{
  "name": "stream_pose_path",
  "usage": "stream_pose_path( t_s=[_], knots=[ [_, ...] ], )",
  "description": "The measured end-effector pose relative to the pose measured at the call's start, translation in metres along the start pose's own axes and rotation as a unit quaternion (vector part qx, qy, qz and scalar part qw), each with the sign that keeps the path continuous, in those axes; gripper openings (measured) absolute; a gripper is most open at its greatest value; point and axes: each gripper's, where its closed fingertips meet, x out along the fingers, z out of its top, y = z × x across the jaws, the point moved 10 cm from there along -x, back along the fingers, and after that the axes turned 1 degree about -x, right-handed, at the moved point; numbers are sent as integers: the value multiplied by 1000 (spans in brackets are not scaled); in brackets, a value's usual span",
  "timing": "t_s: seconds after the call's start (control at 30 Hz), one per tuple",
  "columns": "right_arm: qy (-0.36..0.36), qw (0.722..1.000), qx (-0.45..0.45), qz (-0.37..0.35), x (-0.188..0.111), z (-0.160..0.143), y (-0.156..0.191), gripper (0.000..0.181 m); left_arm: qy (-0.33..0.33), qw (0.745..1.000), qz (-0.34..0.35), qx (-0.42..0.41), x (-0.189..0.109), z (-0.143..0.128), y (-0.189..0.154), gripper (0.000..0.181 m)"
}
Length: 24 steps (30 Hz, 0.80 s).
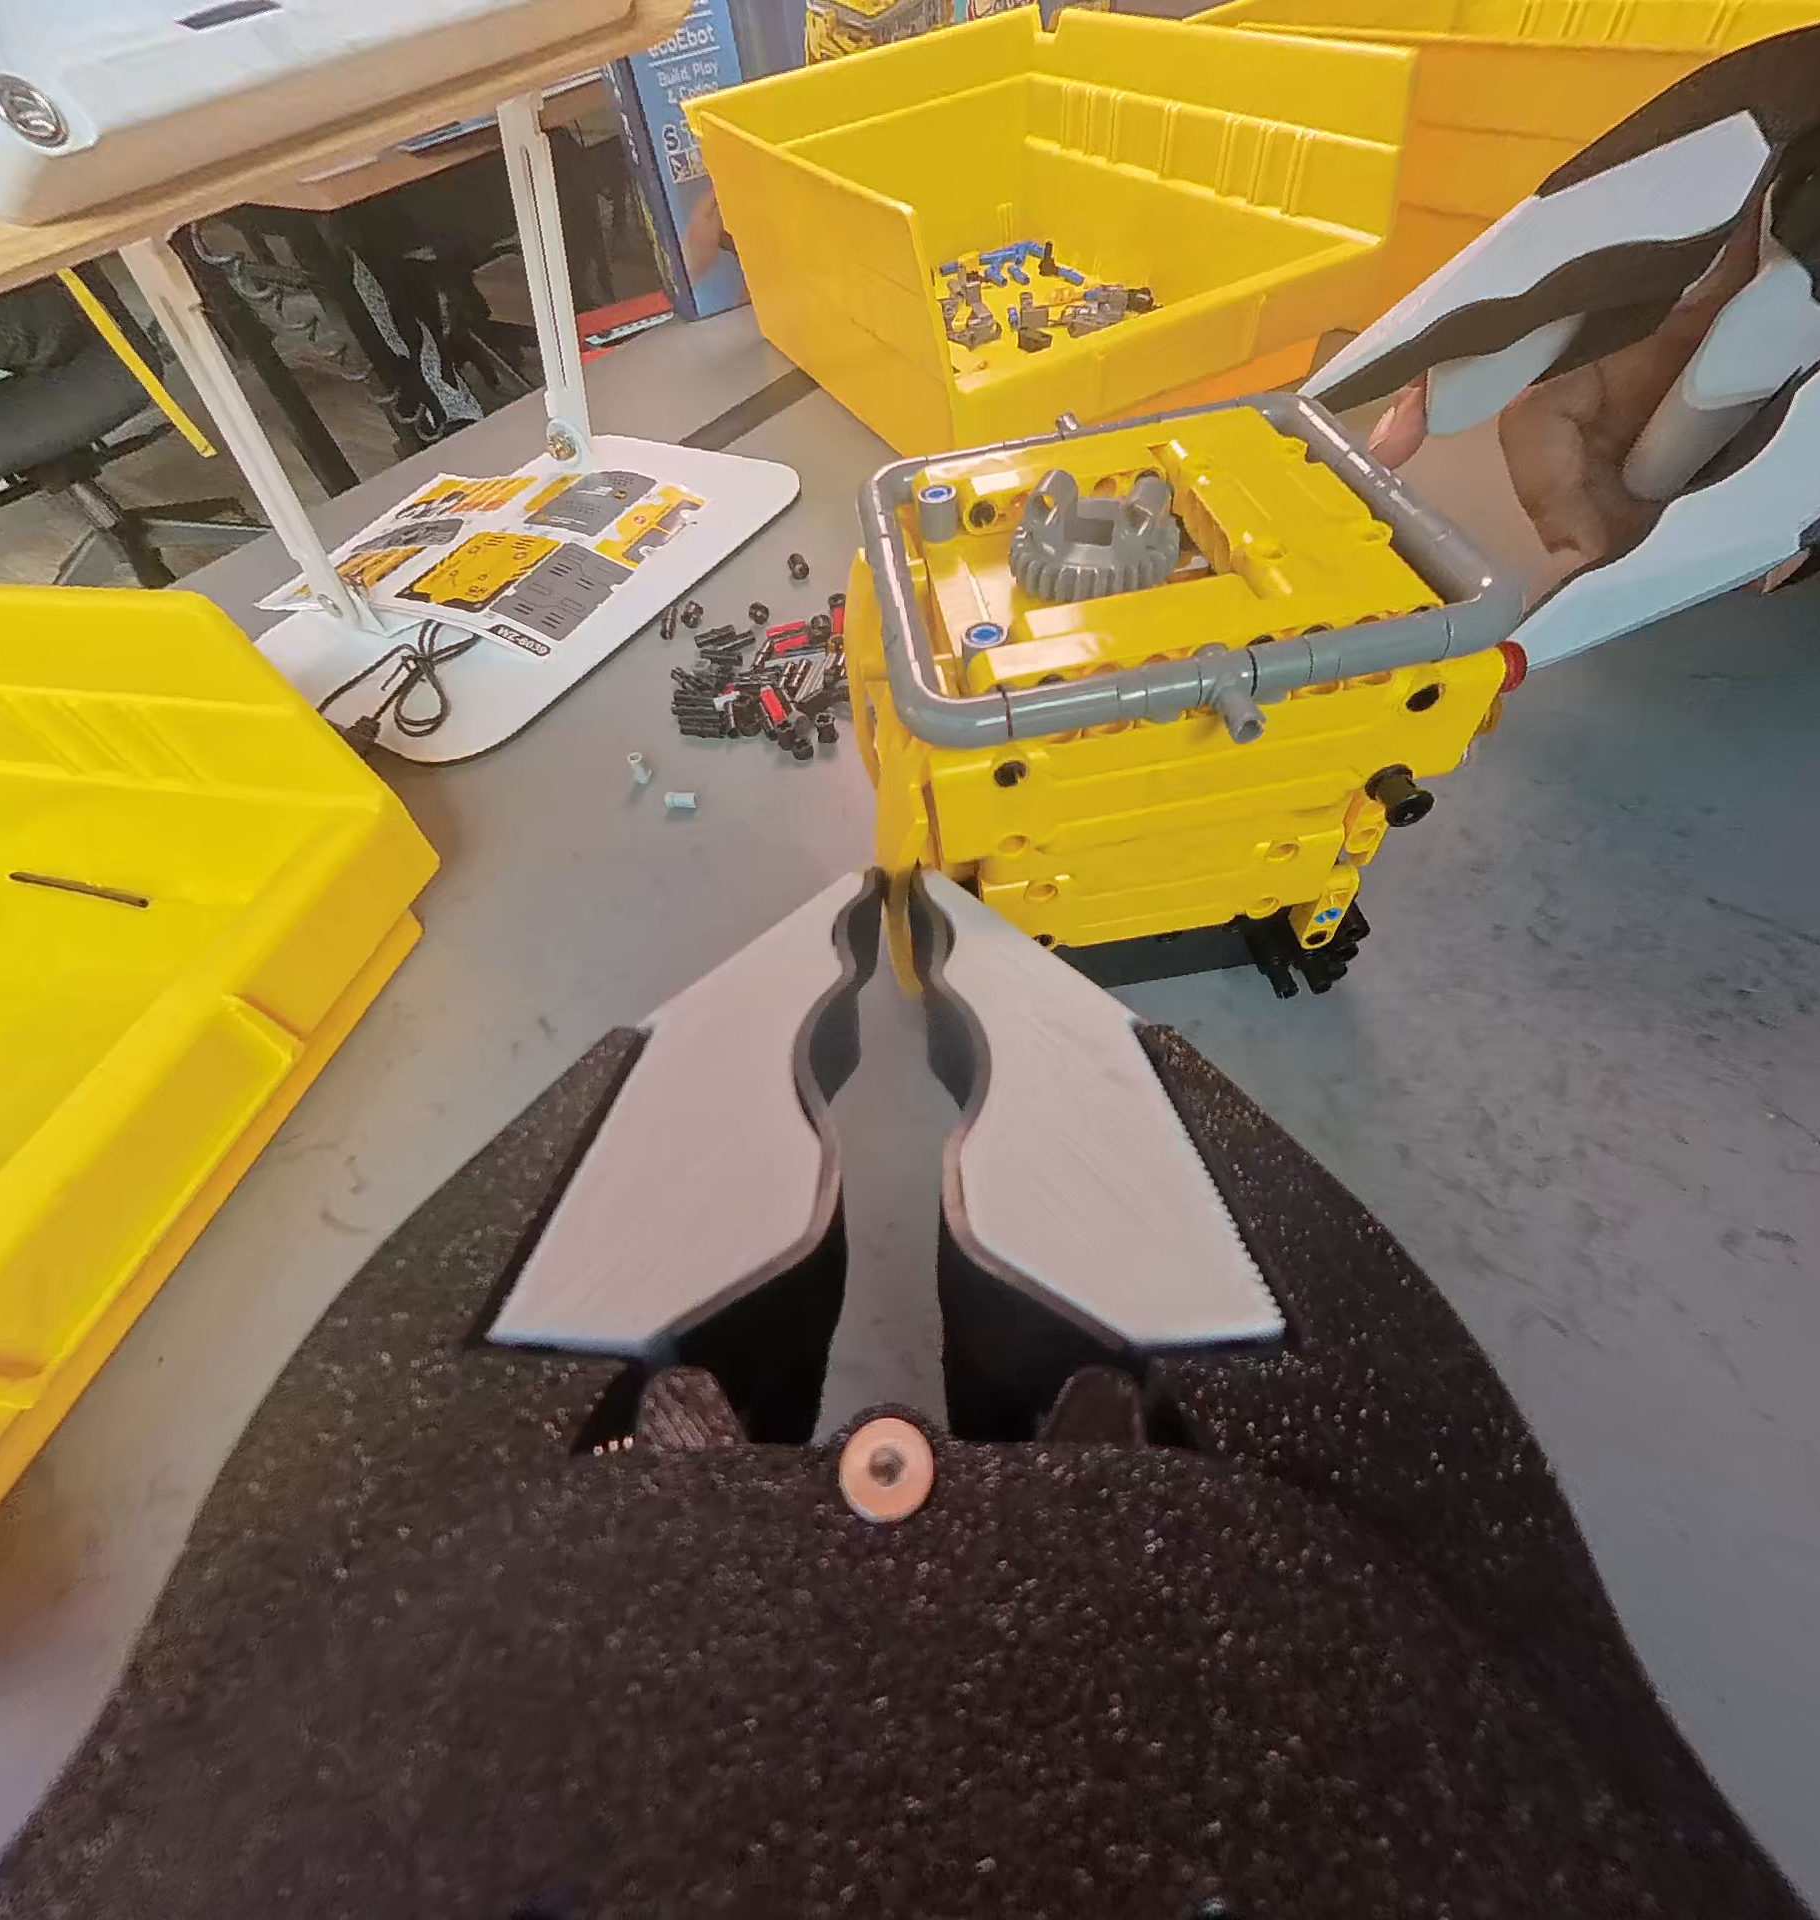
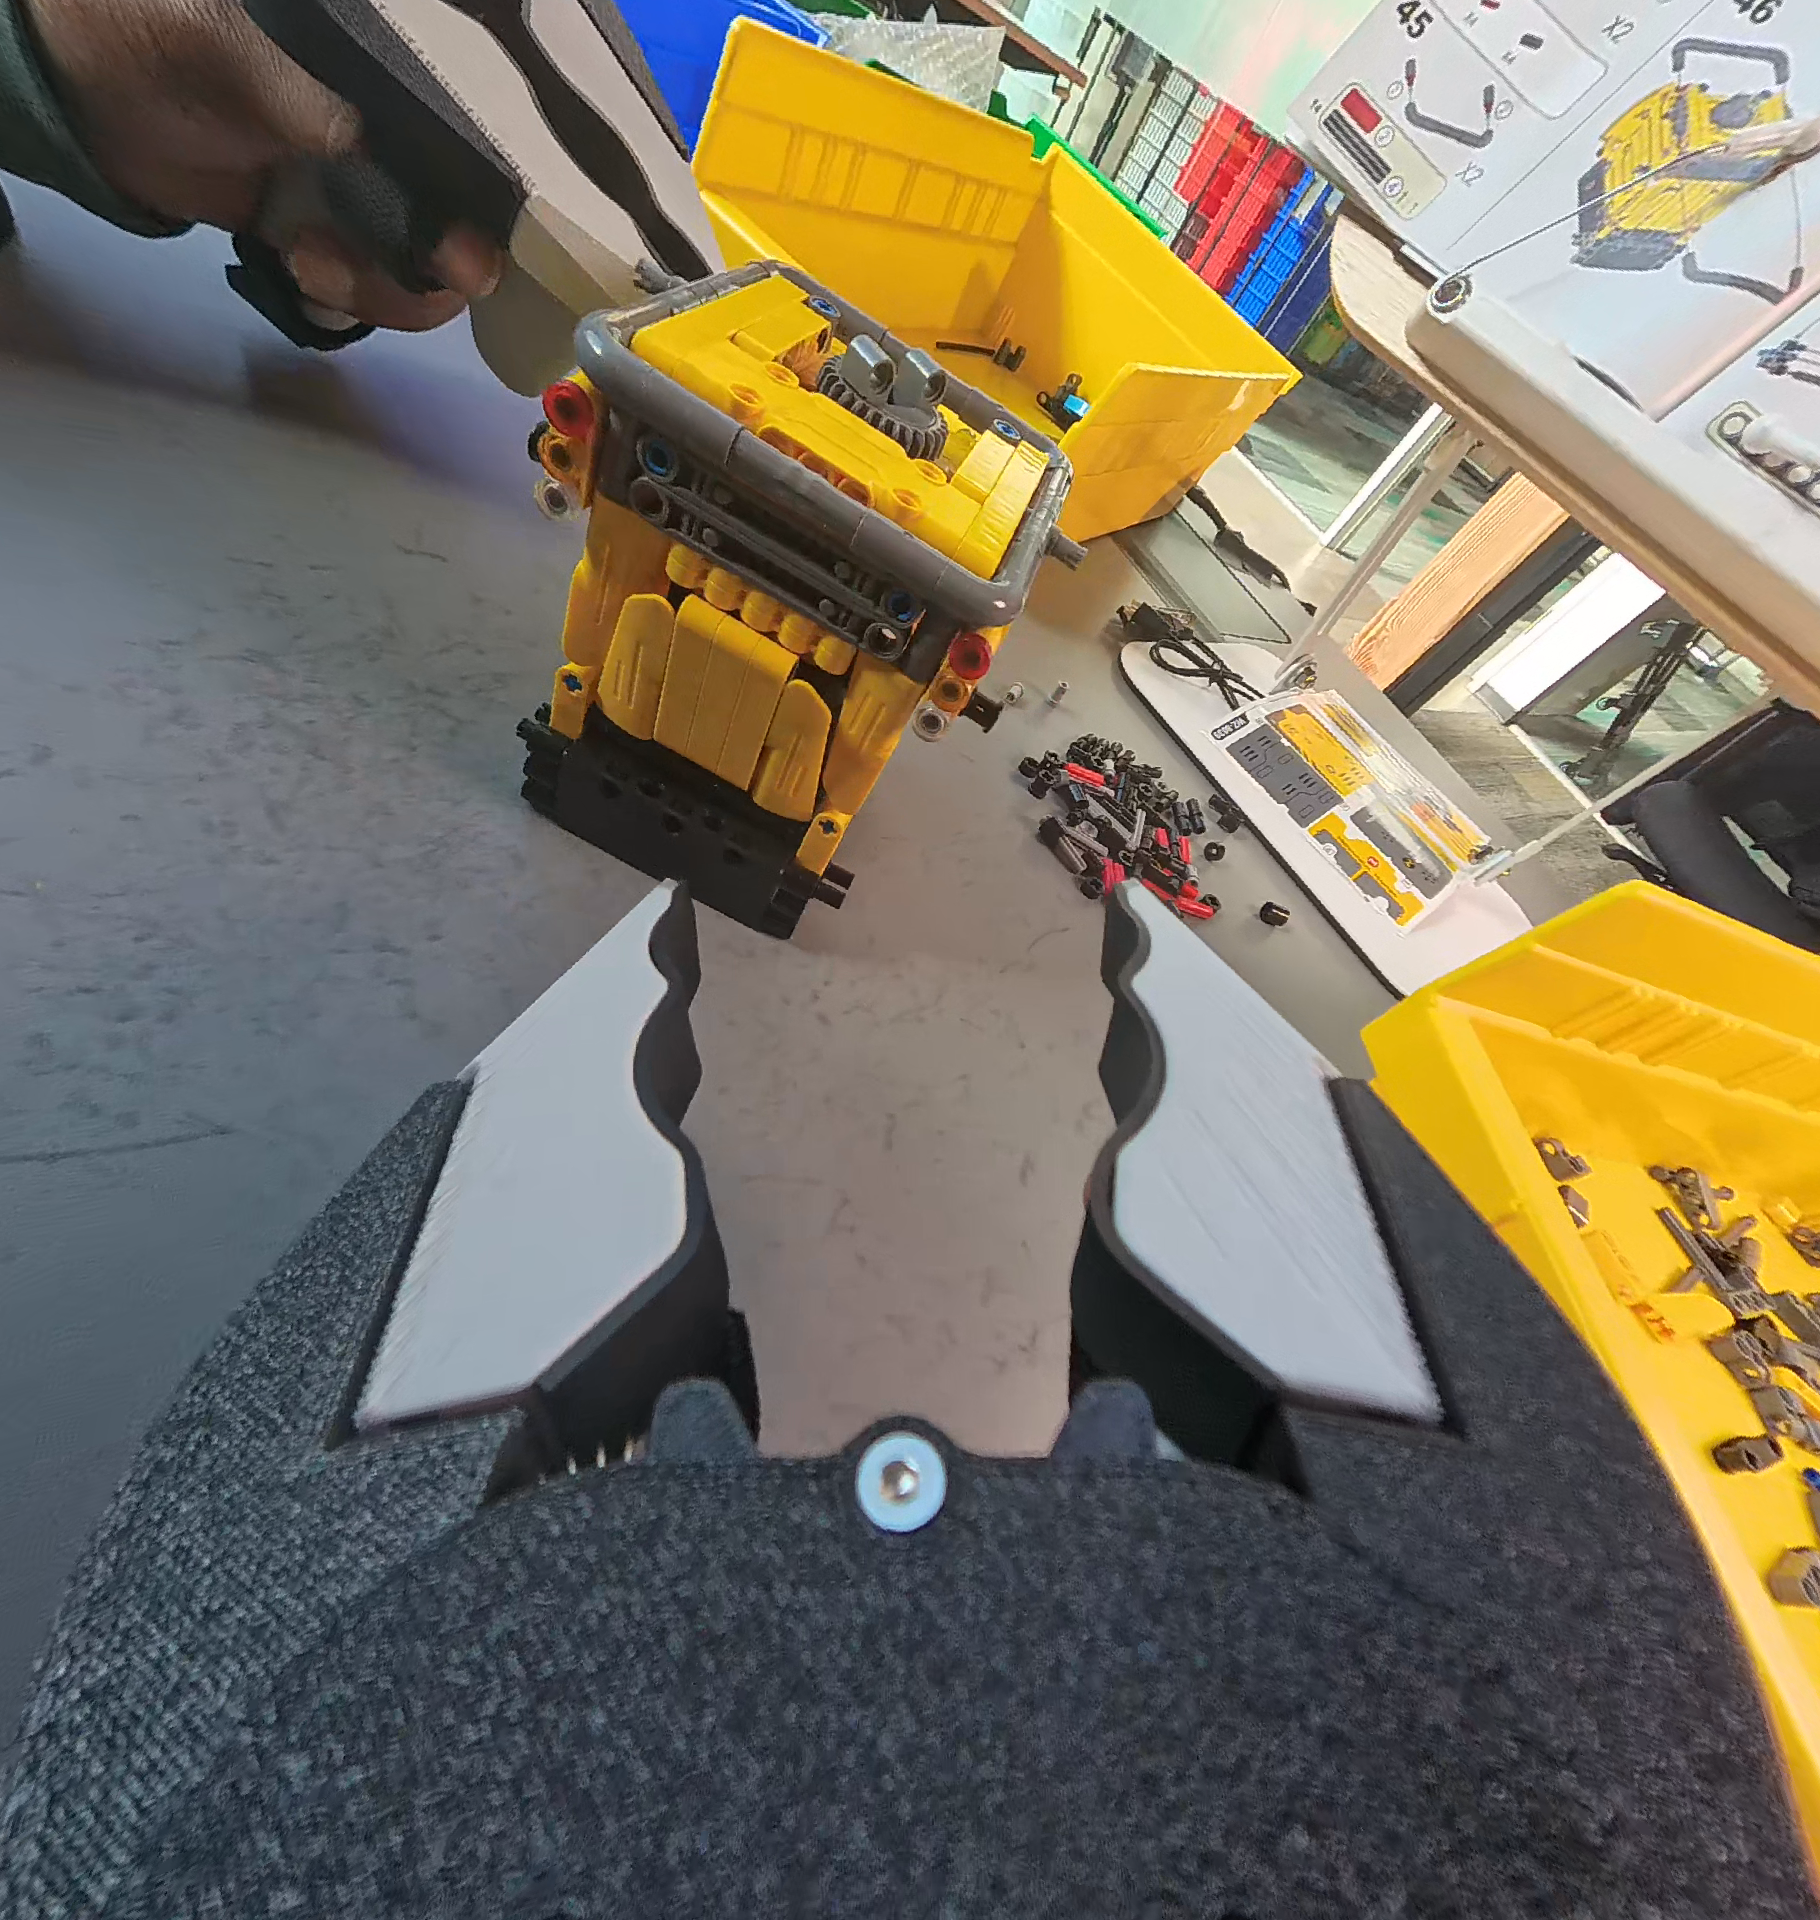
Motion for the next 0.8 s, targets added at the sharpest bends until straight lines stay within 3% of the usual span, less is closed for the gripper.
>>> stream_pose_path(
  t_s=[0.17, 0.37, 0.47, 0.67, 0.8],
  knots=[
    [2, 1000, 5, -9, 0, -1, -2, 79, -2, 1000, 2, -6, 0, 0, 0, 5],
    [-10, 999, 25, -23, -3, 0, -8, 74, -7, 1000, 8, -1, -8, 1, 7, 31],
    [-14, 999, 36, -26, -5, 0, -10, 71, -13, 1000, 19, 10, -19, 4, 15, 34],
    [-31, 997, 61, -42, -6, 2, -15, 65, -93, 994, 44, -22, -29, 10, 25, 53],
    [-45, 993, 92, -66, -8, 2, -23, 63, -130, 989, 54, -39, -30, 12, 26, 55]
  ],
)
